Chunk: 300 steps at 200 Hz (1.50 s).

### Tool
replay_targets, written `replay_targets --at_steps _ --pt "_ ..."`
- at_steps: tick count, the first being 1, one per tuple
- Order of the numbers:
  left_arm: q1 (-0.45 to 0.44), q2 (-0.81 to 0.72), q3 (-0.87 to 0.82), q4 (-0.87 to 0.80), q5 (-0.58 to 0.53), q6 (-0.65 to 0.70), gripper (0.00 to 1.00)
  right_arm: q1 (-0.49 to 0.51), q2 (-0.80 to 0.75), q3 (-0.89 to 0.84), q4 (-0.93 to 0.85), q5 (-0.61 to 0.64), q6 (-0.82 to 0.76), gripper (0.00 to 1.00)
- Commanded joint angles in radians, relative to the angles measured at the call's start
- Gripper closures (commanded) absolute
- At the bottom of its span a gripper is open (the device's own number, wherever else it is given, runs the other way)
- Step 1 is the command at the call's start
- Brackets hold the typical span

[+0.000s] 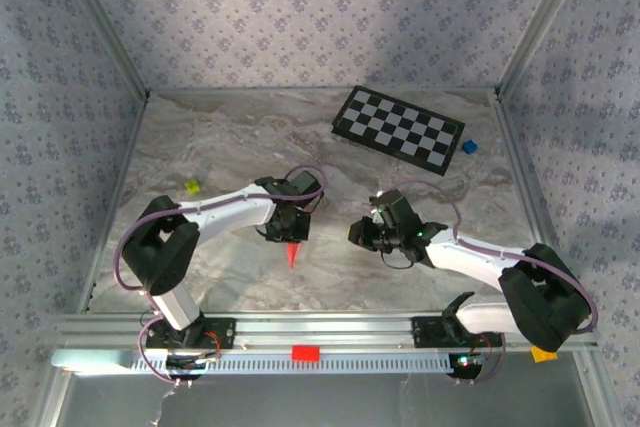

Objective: Fold a paper plane with a square sheet of paper (pick it up from the middle)
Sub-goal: Move a paper plane to the center of the table.

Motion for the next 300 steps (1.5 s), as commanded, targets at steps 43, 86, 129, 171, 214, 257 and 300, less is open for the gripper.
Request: replay_targets --at_steps 43,86,129,171,214,257,300 --pt "-0.004 0.048 0.026 -0.037 -0.016 0.016 0.96 -0.004 -0.015 -0.018 -0.029 0.026 -0.02 0.89" --pt "-0.003 0.06 0.019 -0.019 -0.003 0.017 0.93 -0.006 -0.013 -0.019 -0.034 0.027 -0.021 0.89" --pt "-0.004 0.081 0.015 -0.012 0.003 0.018 0.92 -0.008 -0.01 -0.016 -0.038 0.026 -0.02 0.89" --pt "-0.004 0.077 0.012 -0.01 -0.008 0.017 0.87 -0.007 -0.005 -0.017 -0.036 0.025 -0.021 0.89" --pt "-0.007 0.082 0.003 -0.006 -0.024 0.01 0.85 -0.008 0.005 -0.015 -0.034 0.024 -0.02 0.88" --pt "-0.012 0.111 -0.032 0.023 -0.056 -0.014 0.82 -0.008 0.002 -0.011 -0.034 0.022 -0.022 0.88" --pt "-0.014 0.132 -0.071 0.088 -0.061 -0.051 0.77 -0.011 0.0 -0.009 -0.034 0.02 -0.021 0.88"
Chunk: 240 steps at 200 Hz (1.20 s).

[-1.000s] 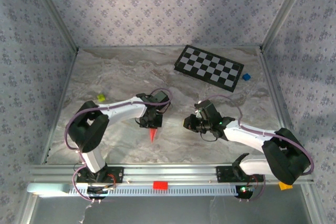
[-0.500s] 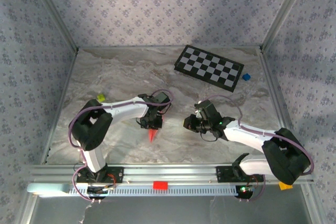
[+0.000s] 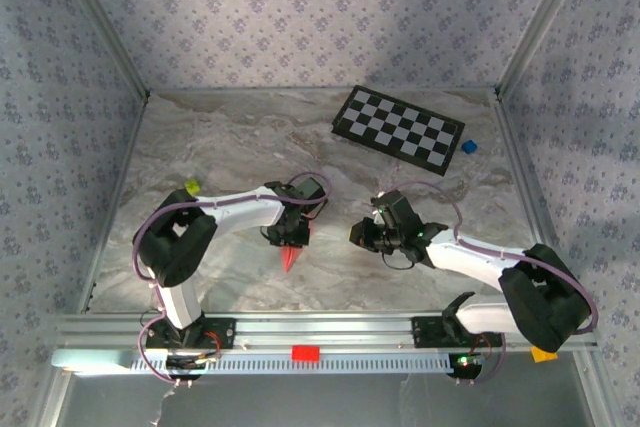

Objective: Fold a paper plane with a square sheet of paper (pick it up from the middle)
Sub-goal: Move a paper plane to the center of the table.

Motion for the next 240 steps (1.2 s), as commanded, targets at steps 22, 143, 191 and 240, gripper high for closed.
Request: replay_targets --at_steps 22,143,191,240 --pt "-0.005 0.05 -0.066 0.078 -0.021 -0.06 0.72 -0.008 -0.006 -0.005 -0.022 0.014 -0.022 0.88" --pt "-0.04 0.13 0.034 0.035 -0.112 -0.161 0.6 -0.043 -0.039 -0.006 -0.051 0.009 -0.035 0.87" --pt "-0.039 0.074 0.068 0.03 -0.084 -0.13 0.6 -0.055 -0.055 -0.007 -0.059 0.006 -0.04 0.87" --pt "-0.032 0.021 0.096 -0.015 -0.07 -0.107 0.59 -0.06 -0.064 -0.006 -0.064 0.006 -0.04 0.86"
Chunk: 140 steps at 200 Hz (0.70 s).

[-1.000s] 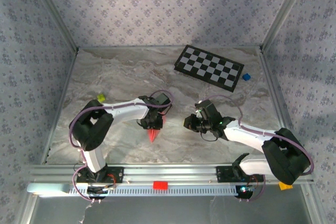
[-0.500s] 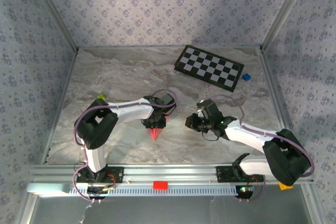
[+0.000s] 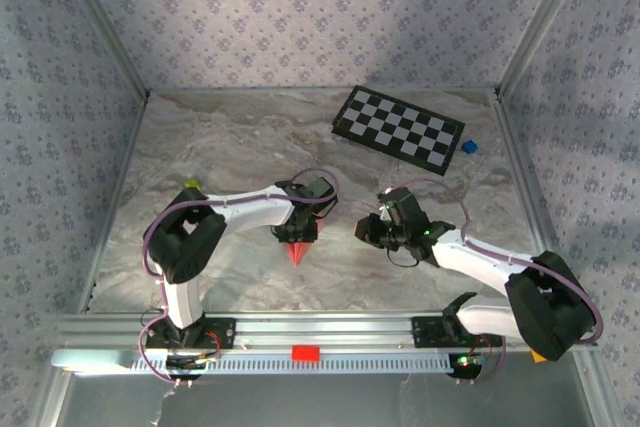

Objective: Fold a paper plane with a square sheet of paper (pick it up from the middle)
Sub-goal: Move a paper plane to the center of the table.

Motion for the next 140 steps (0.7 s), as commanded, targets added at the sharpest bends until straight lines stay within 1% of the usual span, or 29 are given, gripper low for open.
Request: replay_targets --at_steps 1,61,101,128,134,140 --pt "0.009 -0.031 0.021 -0.018 0.02 0.023 0.59 -0.006 -0.02 -0.006 -0.033 0.007 -0.017 0.86" --pt "0.015 -0.07 0.03 -0.044 0.014 0.015 0.59 -0.007 -0.023 -0.007 -0.034 0.012 -0.016 0.86" --pt "0.018 -0.1 0.037 -0.065 0.002 0.011 0.57 -0.009 -0.029 -0.004 -0.043 0.012 -0.022 0.86" --pt "0.016 -0.153 0.038 -0.074 -0.013 0.008 0.55 -0.018 -0.067 0.028 -0.124 0.052 -0.072 0.84" --pt "0.016 -0.178 0.037 -0.076 -0.028 0.004 0.55 -0.023 -0.086 0.039 -0.153 0.073 -0.093 0.82" --pt "0.014 -0.205 0.034 -0.078 -0.049 0.004 0.55 -0.028 -0.109 0.051 -0.187 0.099 -0.118 0.78"
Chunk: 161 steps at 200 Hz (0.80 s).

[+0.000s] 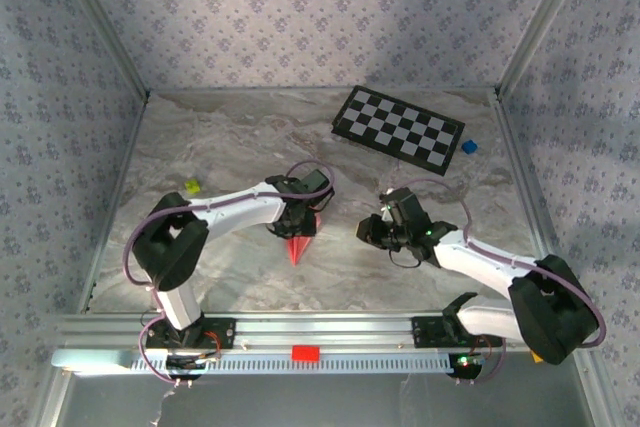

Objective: Fold a paper plane with a square sheet of paper (pick it up from the middle)
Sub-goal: Move a paper plane to the center of the table, then reset both arms

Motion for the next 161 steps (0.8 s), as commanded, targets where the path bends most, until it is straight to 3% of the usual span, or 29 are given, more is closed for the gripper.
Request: replay_targets --at_steps 1,28,44,57,68,79,102,123,138,161 --pt "0.002 -0.107 0.02 -0.042 -0.059 -0.005 0.55 -0.02 -0.079 0.052 -0.132 0.087 -0.095 0.77" --pt "0.01 -0.283 -0.045 -0.012 -0.21 0.026 0.43 -0.072 -0.22 0.142 -0.333 0.311 -0.209 0.47" --pt "0.069 -0.393 -0.114 0.033 -0.268 0.074 0.32 -0.118 -0.269 0.187 -0.405 0.505 -0.269 0.34" --pt "0.145 -0.471 -0.172 0.093 -0.301 0.132 0.17 -0.166 -0.274 0.179 -0.347 0.648 -0.368 0.24" --pt "0.199 -0.527 -0.227 0.148 -0.346 0.206 0.01 -0.205 -0.26 0.16 -0.276 0.754 -0.445 0.22" --pt "0.256 -0.569 -0.279 0.204 -0.412 0.277 0.0 -0.246 -0.241 0.125 -0.168 0.806 -0.558 0.2" --pt "0.43 -0.62 -0.368 0.301 -0.506 0.399 0.0 -0.385 -0.143 0.067 0.012 0.825 -0.661 0.14" --pt "0.614 -0.634 -0.451 0.444 -0.484 0.513 0.0 -0.511 -0.046 0.029 0.156 0.678 -0.703 0.14" --pt "0.726 -0.61 -0.511 0.57 -0.443 0.578 0.0 -0.54 0.008 -0.031 0.333 0.594 -0.747 0.14" --pt "0.792 -0.556 -0.562 0.716 -0.395 0.659 0.0 -0.547 0.105 -0.066 0.512 0.497 -0.842 0.14"
